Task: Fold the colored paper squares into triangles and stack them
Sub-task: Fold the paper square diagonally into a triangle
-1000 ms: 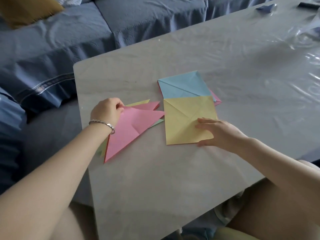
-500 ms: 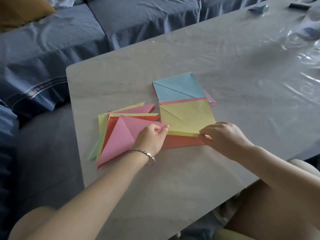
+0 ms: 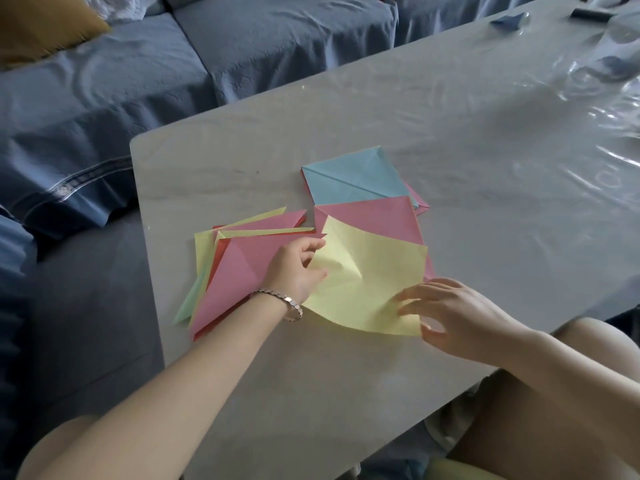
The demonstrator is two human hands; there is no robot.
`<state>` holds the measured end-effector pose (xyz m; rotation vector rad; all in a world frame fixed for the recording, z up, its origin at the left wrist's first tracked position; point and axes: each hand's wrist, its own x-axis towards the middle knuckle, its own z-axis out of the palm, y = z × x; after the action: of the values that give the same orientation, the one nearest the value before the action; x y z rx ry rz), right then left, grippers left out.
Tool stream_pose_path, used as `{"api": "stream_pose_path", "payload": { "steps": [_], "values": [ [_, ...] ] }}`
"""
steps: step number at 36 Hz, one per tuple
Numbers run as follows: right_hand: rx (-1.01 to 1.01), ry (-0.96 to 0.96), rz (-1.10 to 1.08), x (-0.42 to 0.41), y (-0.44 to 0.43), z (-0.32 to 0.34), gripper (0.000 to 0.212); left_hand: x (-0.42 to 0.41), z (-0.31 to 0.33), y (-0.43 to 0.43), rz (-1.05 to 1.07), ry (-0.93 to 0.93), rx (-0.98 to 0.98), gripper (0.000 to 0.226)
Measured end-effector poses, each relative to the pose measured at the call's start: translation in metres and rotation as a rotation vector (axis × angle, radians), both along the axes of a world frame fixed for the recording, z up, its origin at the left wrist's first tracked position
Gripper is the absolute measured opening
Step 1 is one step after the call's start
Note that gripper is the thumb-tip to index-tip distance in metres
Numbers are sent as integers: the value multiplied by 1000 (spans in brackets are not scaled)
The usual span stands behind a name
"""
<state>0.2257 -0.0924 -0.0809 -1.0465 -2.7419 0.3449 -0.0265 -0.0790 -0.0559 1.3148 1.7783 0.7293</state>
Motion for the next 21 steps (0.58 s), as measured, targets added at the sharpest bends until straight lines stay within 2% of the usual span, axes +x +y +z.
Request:
{"api": "stream_pose_path", "payload": {
  "steps": [3, 4, 7, 10, 14, 16, 18, 21],
  "values": [
    [19, 55, 57, 5, 3, 2, 6, -6, -3, -1, -32, 83, 2, 44],
    [6, 77, 67, 4, 2, 3, 6, -6, -3, -1, -44, 91, -4, 44],
    [-44, 137, 48, -1, 1, 6, 17, -5, -3, -1, -68, 96, -34, 41],
    [-51, 107, 44, -6, -1, 4, 26, 0, -1, -1, -107, 77, -53, 39],
    [-147, 50, 43, -9, -4, -2, 69, 9, 1, -2, -185, 57, -53, 38],
    [-187, 48, 35, -10, -8, -3, 80, 11, 3, -3, -192, 20, -67, 42],
    [-153, 52, 38, -12, -10, -3, 78, 13, 4, -3, -161, -33, -73, 43],
    [-65, 138, 10, -12, -10, -3, 60, 16, 10, -2, -87, -143, -55, 46]
  ]
}}
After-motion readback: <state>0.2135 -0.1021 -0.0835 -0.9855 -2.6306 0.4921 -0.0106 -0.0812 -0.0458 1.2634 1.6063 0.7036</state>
